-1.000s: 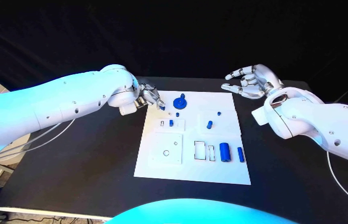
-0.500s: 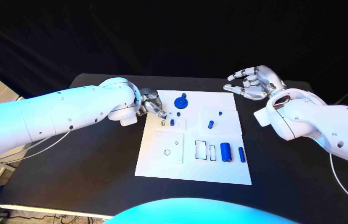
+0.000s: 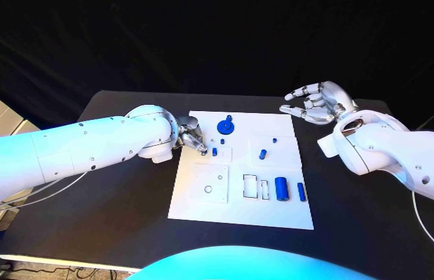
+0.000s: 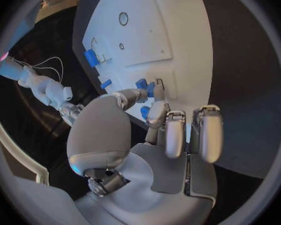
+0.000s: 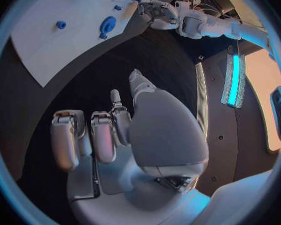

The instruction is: Assemble the parts on the task board

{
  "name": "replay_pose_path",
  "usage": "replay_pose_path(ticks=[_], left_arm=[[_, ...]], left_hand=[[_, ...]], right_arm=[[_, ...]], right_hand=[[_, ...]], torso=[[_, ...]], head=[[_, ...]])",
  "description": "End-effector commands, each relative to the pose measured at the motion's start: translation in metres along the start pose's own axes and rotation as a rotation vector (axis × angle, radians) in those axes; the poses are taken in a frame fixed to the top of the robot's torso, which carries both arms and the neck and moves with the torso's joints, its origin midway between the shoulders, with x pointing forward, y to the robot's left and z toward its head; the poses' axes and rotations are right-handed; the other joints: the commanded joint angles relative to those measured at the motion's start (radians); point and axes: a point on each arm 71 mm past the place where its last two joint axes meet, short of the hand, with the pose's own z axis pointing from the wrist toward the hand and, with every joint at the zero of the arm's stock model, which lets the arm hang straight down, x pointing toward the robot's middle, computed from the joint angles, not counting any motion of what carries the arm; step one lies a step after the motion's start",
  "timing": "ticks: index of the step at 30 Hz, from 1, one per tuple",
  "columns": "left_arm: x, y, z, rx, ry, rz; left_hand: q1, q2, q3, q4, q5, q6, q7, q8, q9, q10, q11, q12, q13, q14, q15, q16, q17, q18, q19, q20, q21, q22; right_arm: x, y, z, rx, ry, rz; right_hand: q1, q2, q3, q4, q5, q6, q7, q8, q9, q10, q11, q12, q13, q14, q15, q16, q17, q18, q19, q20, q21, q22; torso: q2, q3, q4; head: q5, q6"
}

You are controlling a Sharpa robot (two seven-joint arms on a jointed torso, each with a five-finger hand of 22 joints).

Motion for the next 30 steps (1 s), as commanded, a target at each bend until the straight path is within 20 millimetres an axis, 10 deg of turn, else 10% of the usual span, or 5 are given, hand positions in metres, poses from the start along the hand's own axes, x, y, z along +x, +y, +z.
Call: replay_pose_path(ticks=[1, 30], left_arm=[[-0.0002, -0.0002, 0.0006, -0.001, -0.010, 0.042], [0.0054, 0.0019, 0.0012, -0.020, 0.044, 0.079]], left_hand=[[0.003, 0.011, 0.202, -0.206, 0.006, 0.018, -0.011, 0.006, 0.001, 0.005, 0.001, 0.005, 0.000, 0.101, -0.006, 0.005, 0.260, -0.012, 0.007, -0.001, 0.006, 0.140], [0.001, 0.009, 0.203, -0.208, 0.007, 0.019, -0.011, 0.005, 0.001, 0.006, 0.000, 0.006, 0.000, 0.102, -0.007, 0.006, 0.263, -0.013, 0.009, -0.002, 0.007, 0.141]], right_arm=[[0.0015, 0.0005, -0.0003, -0.009, 0.016, -0.003], [0.0027, -0.0003, -0.0005, -0.008, 0.019, -0.002]], right_hand=[[-0.005, 0.002, -0.002, 0.004, 0.004, -0.007, 0.001, 0.005, 0.001, -0.008, -0.001, -0.003, 0.114, 0.075, -0.004, -0.005, 0.144, 0.006, 0.061, -0.002, -0.007, 0.216], [-0.005, 0.002, -0.002, 0.004, 0.004, -0.007, 0.001, 0.005, 0.001, -0.008, -0.001, -0.003, 0.114, 0.075, -0.004, -0.005, 0.144, 0.006, 0.061, -0.002, -0.007, 0.216]], torso=[[0.000, 0.0007, 0.0008], [0.000, 0.0008, -0.0003]], head=[[-0.001, -0.001], [0.003, -0.005]])
